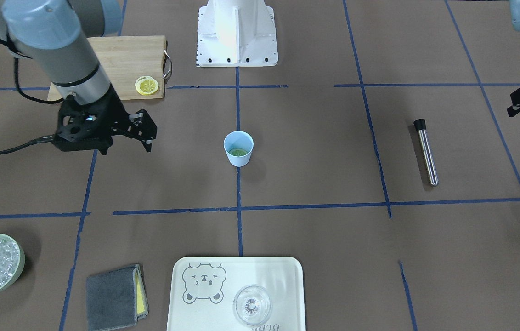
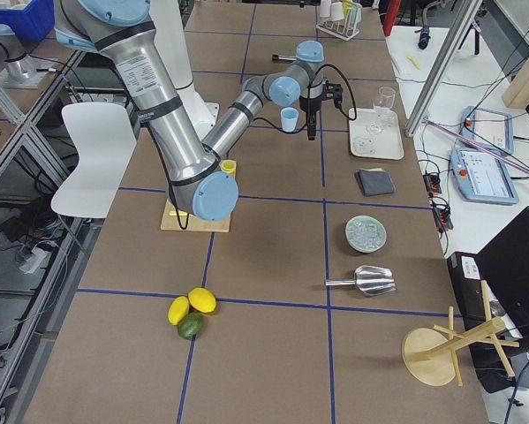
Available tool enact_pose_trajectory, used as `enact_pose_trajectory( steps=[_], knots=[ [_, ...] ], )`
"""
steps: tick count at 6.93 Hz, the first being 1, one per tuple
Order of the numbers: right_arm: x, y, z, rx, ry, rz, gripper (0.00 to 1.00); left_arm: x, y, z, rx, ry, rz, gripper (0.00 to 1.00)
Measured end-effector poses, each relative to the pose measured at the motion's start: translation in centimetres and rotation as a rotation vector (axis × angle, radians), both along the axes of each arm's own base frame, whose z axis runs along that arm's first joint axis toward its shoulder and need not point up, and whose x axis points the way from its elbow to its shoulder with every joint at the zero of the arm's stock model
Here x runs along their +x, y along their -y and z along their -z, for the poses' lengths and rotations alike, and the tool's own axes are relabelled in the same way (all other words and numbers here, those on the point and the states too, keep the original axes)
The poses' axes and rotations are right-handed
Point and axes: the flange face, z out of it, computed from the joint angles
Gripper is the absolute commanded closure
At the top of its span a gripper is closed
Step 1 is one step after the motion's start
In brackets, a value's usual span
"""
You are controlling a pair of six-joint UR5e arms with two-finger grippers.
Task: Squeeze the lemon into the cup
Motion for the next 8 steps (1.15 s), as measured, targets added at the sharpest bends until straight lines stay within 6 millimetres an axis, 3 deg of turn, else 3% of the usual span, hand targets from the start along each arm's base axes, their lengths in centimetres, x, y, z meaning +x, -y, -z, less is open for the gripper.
enact_pose_trajectory(
  steps=[3, 5, 6, 8],
  knots=[
    [14.5, 1.4, -8.3, 0.045, 0.03, 0.096, 0.0, 9.2, 0.1, -3.0, -0.161, -0.085, -0.121, 0.0],
    [22.1, 0.8, -13.3, 0.062, 0.043, 0.108, 0.0, 14.2, 0.2, -5.6, -0.192, -0.085, -0.132, 0.0],
    [24.1, 0.3, -15.0, 0.063, 0.048, 0.109, 0.0, 16.1, 0.1, -6.8, -0.199, -0.084, -0.133, 0.0],
    [25.8, -0.4, -16.5, 0.061, 0.047, 0.106, 0.0, 18.8, 0.7, -7.6, -0.209, -0.075, -0.13, 0.0]
  ],
)
